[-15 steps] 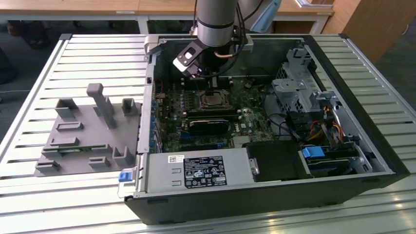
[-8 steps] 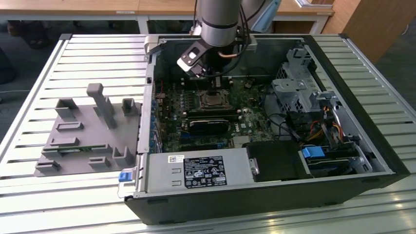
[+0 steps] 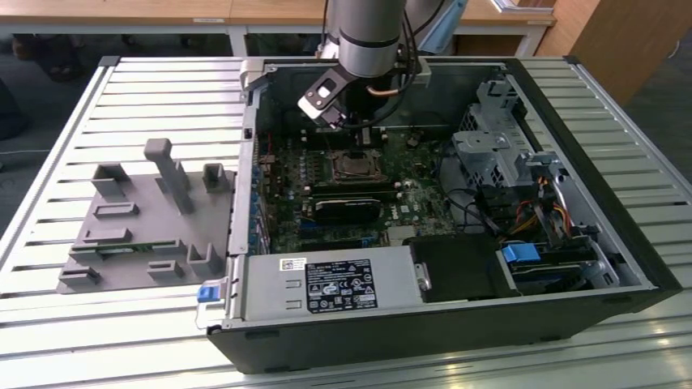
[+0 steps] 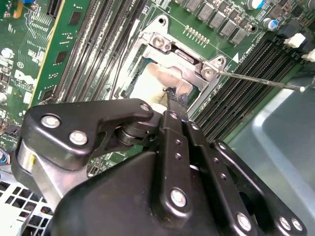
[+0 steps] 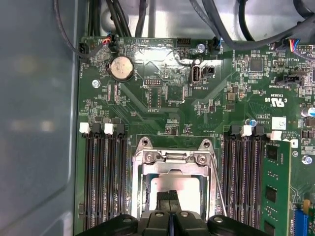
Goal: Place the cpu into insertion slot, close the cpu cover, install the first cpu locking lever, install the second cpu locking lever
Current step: 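Install the first cpu locking lever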
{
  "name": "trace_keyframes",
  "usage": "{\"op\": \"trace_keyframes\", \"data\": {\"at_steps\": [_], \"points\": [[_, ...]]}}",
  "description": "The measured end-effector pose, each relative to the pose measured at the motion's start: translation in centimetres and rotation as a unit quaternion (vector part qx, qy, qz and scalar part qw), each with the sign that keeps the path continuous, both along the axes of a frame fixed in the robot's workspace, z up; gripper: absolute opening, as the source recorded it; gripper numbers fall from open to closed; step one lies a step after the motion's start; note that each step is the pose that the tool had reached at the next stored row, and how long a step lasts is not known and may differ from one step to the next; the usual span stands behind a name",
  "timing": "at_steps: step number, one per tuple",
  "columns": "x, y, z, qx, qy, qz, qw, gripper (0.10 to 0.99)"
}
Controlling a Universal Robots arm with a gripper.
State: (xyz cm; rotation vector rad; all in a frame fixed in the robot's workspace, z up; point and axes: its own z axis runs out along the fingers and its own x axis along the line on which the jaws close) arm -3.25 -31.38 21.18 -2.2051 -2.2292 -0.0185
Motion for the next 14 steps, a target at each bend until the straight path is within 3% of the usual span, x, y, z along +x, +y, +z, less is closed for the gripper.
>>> {"op": "trace_keyframes", "data": {"at_steps": [14], "points": [[0.03,0.0,0.43,0.0,0.0,0.0,1.0,0.106]]}}
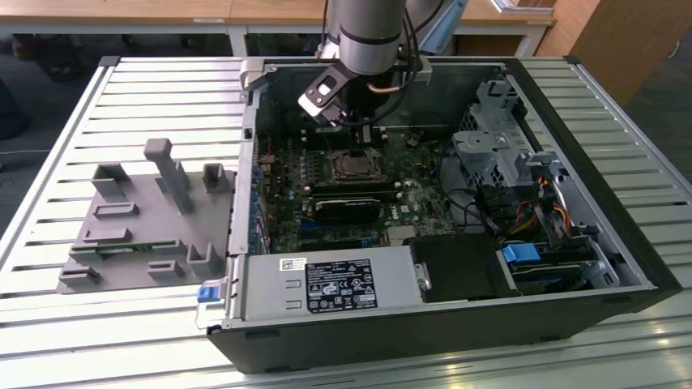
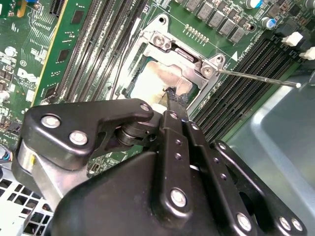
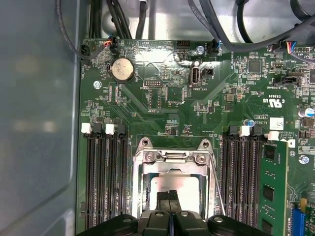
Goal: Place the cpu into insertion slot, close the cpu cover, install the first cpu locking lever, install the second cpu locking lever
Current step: 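Install the first cpu locking lever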
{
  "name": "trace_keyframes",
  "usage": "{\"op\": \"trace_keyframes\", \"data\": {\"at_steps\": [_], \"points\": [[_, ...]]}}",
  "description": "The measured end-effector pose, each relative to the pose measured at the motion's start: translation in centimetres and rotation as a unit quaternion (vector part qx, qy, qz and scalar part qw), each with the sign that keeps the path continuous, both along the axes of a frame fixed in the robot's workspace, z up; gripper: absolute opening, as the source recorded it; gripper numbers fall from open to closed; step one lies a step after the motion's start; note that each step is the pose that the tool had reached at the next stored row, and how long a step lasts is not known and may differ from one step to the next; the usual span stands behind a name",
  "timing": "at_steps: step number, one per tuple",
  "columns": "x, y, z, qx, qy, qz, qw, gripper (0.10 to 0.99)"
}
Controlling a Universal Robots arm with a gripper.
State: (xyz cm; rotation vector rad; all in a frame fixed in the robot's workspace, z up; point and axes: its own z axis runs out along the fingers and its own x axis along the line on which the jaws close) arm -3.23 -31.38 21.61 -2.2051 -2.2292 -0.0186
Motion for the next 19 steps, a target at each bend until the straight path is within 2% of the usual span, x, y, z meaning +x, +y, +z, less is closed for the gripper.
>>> {"op": "trace_keyframes", "data": {"at_steps": [19], "points": [[0.01,0.0,0.54,0.0001,0.0,0.0,1.0,0.106]]}}
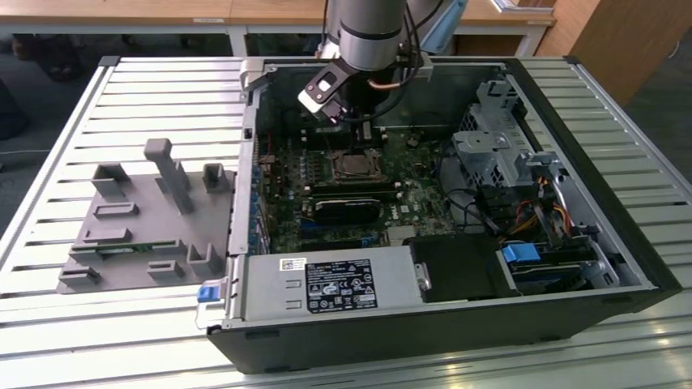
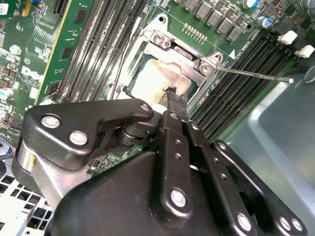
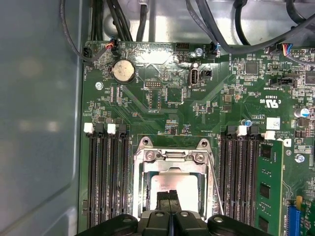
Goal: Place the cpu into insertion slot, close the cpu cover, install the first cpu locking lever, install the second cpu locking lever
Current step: 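Install the first cpu locking lever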
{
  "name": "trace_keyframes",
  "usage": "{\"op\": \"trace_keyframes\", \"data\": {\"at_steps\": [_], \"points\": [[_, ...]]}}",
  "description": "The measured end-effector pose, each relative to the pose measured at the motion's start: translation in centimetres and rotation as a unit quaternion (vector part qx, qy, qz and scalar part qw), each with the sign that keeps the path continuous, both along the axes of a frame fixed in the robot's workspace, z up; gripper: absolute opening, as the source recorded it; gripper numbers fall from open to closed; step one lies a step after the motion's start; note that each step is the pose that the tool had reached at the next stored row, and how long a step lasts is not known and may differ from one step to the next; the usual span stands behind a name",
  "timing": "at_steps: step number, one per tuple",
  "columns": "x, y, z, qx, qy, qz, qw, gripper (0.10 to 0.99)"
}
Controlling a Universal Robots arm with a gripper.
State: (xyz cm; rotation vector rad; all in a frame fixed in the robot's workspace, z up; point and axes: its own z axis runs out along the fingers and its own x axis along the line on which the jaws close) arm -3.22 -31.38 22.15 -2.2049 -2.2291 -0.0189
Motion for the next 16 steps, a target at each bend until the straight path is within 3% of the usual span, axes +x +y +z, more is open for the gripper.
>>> {"op": "trace_keyframes", "data": {"at_steps": [16], "points": [[0.01,0.0,0.83,0.0,0.0,0.0,1.0,0.106]]}}
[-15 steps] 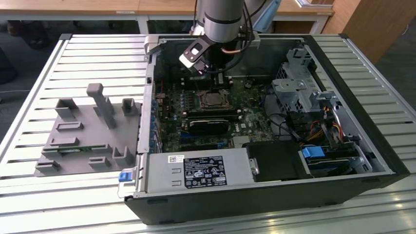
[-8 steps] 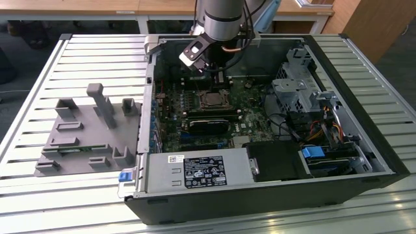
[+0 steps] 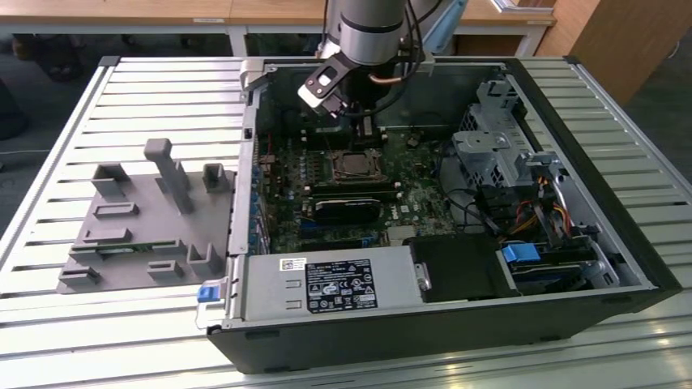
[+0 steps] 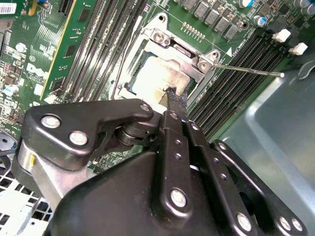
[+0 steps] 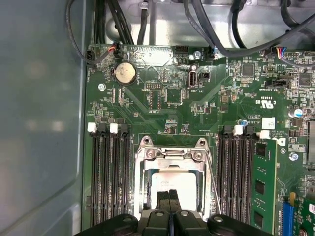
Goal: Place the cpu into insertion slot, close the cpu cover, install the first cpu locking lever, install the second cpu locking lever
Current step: 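Install the first cpu locking lever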
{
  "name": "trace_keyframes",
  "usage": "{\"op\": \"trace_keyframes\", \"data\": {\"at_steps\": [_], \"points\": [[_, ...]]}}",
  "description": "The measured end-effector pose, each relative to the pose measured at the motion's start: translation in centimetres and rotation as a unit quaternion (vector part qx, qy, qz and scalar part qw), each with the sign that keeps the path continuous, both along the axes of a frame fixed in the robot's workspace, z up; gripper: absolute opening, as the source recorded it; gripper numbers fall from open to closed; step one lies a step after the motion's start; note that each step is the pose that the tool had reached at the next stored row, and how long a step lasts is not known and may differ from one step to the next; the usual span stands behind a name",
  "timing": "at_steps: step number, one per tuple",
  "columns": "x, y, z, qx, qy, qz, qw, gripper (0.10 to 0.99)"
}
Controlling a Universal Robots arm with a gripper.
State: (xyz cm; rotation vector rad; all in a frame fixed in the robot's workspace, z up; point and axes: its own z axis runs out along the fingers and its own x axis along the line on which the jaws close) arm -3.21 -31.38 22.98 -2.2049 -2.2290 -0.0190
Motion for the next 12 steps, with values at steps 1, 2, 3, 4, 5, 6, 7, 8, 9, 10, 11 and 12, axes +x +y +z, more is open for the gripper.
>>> {"op": "trace_keyframes", "data": {"at_steps": [1,2,3,4,5,6,7,8,9,10,11,12], "points": [[0.0,0.0,0.04,0.0,0.0,0.0,1.0,0.106],[0.0,0.0,0.08,0.0,0.0,0.0,1.0,0.106],[0.0,0.0,0.12,0.0,0.0,0.0,1.0,0.106],[0.0,0.0,0.15,0.0001,0.0,0.0,1.0,0.106],[0.0,0.0,0.17,0.0001,0.0,0.0,1.0,0.106],[0.0,0.0,0.21,0.0,0.0,0.0,1.0,0.106],[0.0,0.0,0.26,0.0,0.0,0.0,1.0,0.106],[0.0,0.0,0.34,0.0,0.0,0.0,1.0,0.106],[0.0,0.0,0.44,0.0002,0.0,0.0,1.0,0.106],[0.0,0.0,0.53,0.0003,0.0,0.0,1.0,0.106],[0.0,0.0,0.67,0.0003,0.0,0.0,1.0,0.106],[0.0,0.0,0.84,0.0003,0.0,0.0,1.0,0.106]]}}
